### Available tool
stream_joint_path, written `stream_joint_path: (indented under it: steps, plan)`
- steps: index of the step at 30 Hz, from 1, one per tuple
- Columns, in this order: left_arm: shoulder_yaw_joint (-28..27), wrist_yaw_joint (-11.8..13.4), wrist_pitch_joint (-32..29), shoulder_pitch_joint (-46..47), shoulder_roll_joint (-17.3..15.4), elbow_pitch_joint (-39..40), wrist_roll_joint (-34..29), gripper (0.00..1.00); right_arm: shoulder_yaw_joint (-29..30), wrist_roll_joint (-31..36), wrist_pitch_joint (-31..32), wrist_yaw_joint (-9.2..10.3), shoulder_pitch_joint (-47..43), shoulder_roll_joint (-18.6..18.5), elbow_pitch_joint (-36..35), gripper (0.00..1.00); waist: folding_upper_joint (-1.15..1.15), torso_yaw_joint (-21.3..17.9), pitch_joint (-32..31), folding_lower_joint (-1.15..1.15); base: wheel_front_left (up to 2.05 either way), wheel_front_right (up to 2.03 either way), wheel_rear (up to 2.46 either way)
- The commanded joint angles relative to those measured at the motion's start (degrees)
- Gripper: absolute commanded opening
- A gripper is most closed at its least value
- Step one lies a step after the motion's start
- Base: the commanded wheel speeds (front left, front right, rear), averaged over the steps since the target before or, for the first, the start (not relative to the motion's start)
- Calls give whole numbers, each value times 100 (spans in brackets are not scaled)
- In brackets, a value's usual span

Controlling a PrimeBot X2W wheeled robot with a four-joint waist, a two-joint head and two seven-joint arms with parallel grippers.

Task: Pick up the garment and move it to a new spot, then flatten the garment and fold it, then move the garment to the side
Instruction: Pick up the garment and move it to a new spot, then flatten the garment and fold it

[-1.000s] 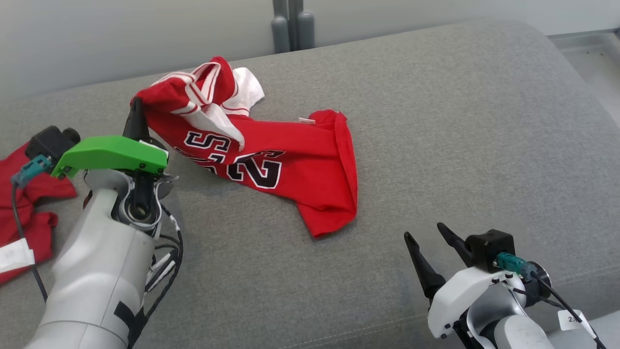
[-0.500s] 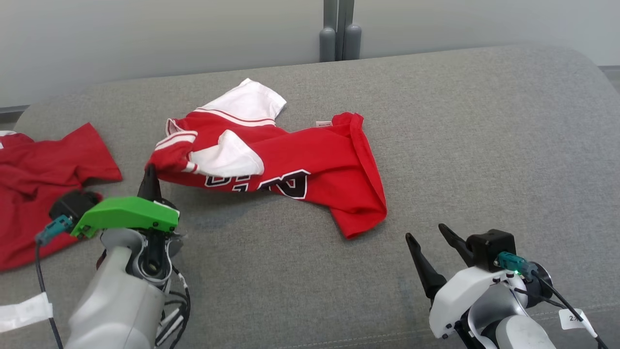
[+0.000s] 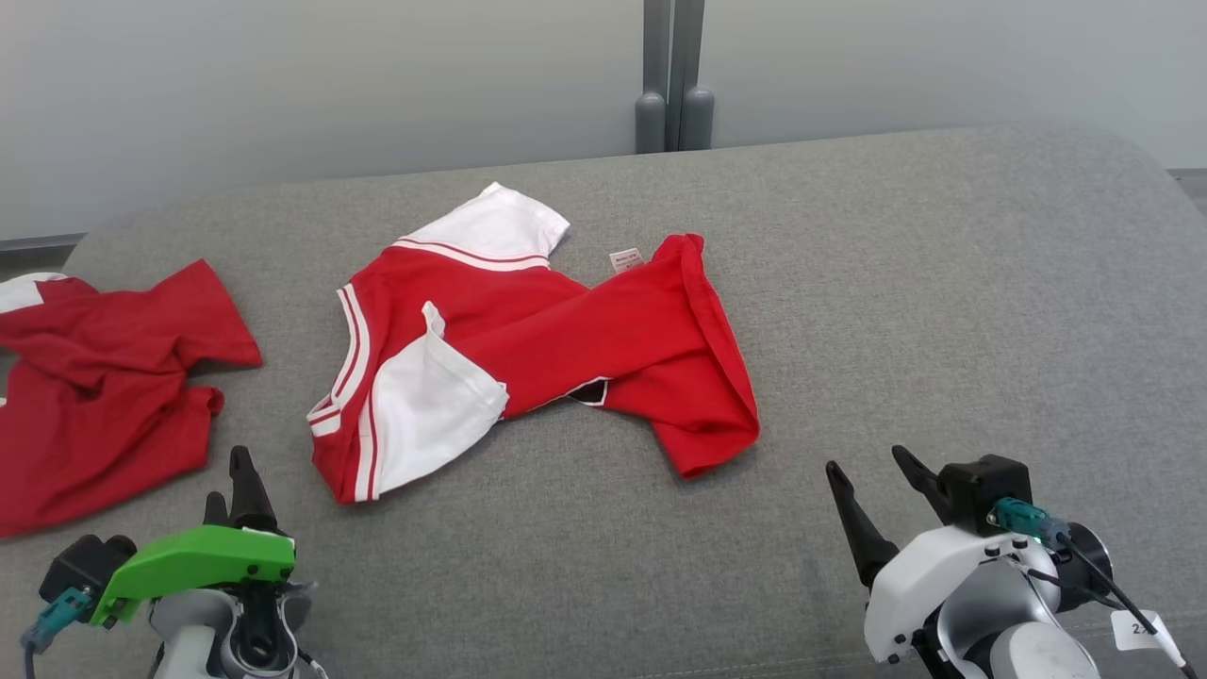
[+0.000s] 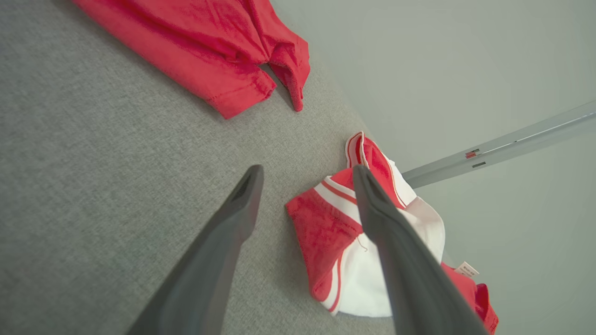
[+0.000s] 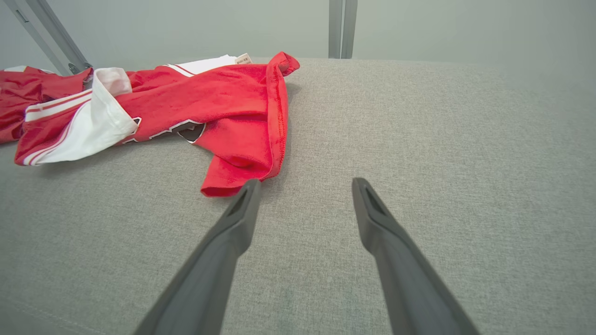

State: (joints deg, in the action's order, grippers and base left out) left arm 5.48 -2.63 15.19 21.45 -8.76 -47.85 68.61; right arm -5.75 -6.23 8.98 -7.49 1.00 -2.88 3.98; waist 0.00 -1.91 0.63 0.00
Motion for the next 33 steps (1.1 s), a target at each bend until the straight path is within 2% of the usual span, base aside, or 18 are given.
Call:
stream_joint_path:
  steps: [1,7,11,17,24,28,33]
  plan:
    - [-96,-38,-5,-193,47,214,-194,100,28,104,-6,0,-15,-3,-30,100,0,66,-71,0,0,0,0]
    - [-544,-6,-5,-1088,354,1741,-1197,100,31,279,133,0,231,-9,59,100,0,249,-175,0,0,0,0]
    - [-669,307,-5,-1672,514,2935,-2307,100,139,374,329,0,470,-8,331,100,0,396,-206,0,0,0,0]
    - [-297,663,-5,-2308,558,4115,-3705,100,237,499,694,0,959,-7,970,100,0,603,-222,0,0,0,0]
    - [371,949,-17,-2761,441,4457,-4986,100,181,681,1183,1,1739,-8,1907,100,0,841,-194,0,0,0,0]
    - [647,983,-48,-2819,334,4494,-5322,100,275,962,1395,1,2152,-8,2347,100,0,1013,-119,0,0,0,0]
    - [840,885,-49,-2717,269,4436,-5473,100,355,1268,1522,1,2506,-10,2721,100,0,1201,-6,0,0,0,0]
